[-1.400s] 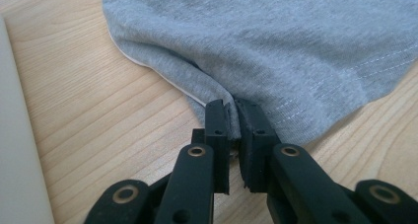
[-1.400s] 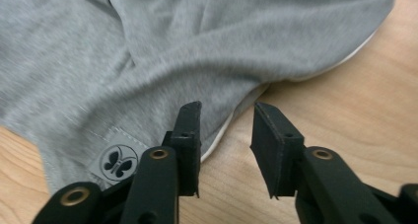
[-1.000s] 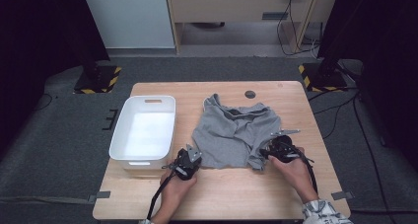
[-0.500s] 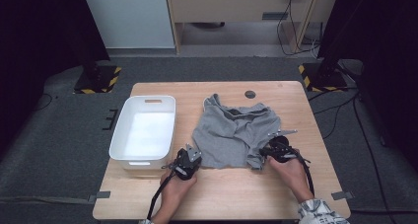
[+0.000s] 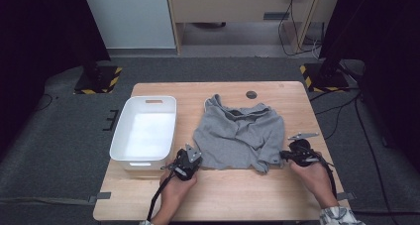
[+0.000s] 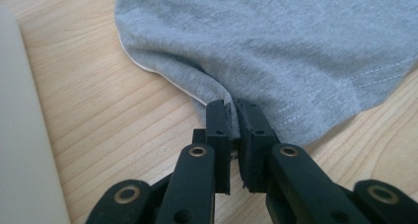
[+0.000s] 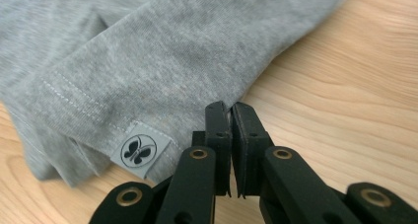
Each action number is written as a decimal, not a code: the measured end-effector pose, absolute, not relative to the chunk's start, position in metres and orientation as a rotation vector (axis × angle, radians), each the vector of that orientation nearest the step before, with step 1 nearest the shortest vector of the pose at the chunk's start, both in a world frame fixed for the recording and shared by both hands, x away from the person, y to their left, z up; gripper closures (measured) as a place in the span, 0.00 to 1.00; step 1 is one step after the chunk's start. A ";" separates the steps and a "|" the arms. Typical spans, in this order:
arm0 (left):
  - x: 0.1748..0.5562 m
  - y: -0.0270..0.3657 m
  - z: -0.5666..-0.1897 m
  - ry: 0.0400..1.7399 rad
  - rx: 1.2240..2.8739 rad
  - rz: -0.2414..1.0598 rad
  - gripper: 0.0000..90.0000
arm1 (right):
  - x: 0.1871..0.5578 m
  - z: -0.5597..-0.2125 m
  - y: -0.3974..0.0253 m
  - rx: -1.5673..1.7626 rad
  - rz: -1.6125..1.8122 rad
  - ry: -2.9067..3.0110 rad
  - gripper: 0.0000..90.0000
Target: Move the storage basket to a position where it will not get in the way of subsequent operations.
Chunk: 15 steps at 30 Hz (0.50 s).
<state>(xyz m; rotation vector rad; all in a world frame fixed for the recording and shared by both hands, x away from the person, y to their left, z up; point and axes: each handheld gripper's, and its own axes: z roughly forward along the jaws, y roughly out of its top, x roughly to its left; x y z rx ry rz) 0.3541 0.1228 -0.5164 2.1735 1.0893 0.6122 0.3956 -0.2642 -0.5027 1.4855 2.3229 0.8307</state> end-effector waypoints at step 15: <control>0.339 0.134 -0.498 1.070 2.213 0.654 0.94 | 0.386 -0.492 -0.331 1.540 0.691 2.275 0.97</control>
